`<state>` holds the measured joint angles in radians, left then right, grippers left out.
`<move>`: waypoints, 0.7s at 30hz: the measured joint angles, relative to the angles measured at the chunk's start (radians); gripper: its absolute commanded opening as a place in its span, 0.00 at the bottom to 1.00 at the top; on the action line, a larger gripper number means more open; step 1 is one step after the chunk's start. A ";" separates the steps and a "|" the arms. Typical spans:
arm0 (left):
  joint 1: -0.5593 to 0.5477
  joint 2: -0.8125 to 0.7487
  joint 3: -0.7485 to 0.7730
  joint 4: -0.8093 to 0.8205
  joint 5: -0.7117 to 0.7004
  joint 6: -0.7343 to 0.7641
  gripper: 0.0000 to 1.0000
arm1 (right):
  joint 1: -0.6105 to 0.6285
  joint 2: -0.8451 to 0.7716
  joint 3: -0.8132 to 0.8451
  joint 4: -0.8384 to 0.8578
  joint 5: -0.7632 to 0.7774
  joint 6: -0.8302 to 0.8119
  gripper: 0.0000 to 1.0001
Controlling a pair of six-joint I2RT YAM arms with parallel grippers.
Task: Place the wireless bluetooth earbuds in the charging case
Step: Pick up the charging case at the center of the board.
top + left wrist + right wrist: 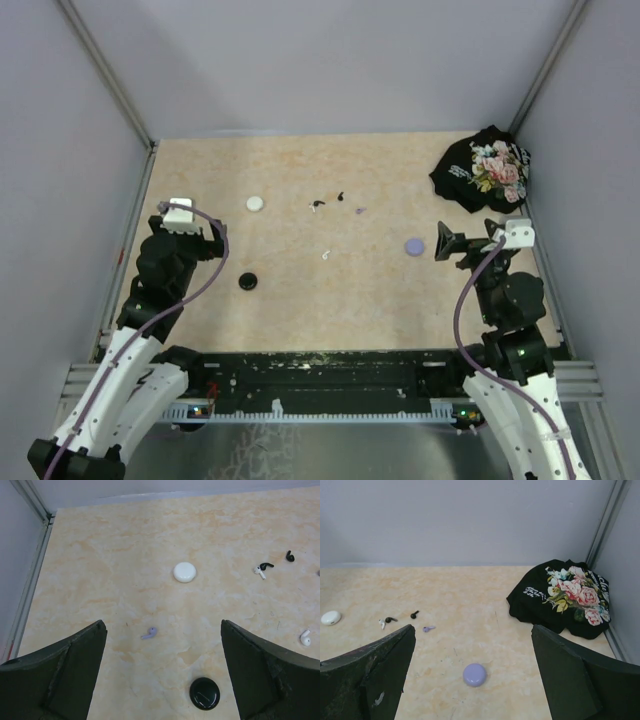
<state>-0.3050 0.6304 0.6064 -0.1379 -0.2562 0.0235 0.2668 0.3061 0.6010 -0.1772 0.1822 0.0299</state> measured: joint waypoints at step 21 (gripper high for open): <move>0.000 0.150 0.188 -0.233 0.018 -0.103 1.00 | 0.000 -0.035 -0.005 0.020 0.000 0.000 0.98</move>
<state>-0.3046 0.7807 0.7940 -0.3706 -0.2379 -0.0799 0.2668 0.2710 0.5961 -0.1574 0.1822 0.0299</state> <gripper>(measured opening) 0.998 0.982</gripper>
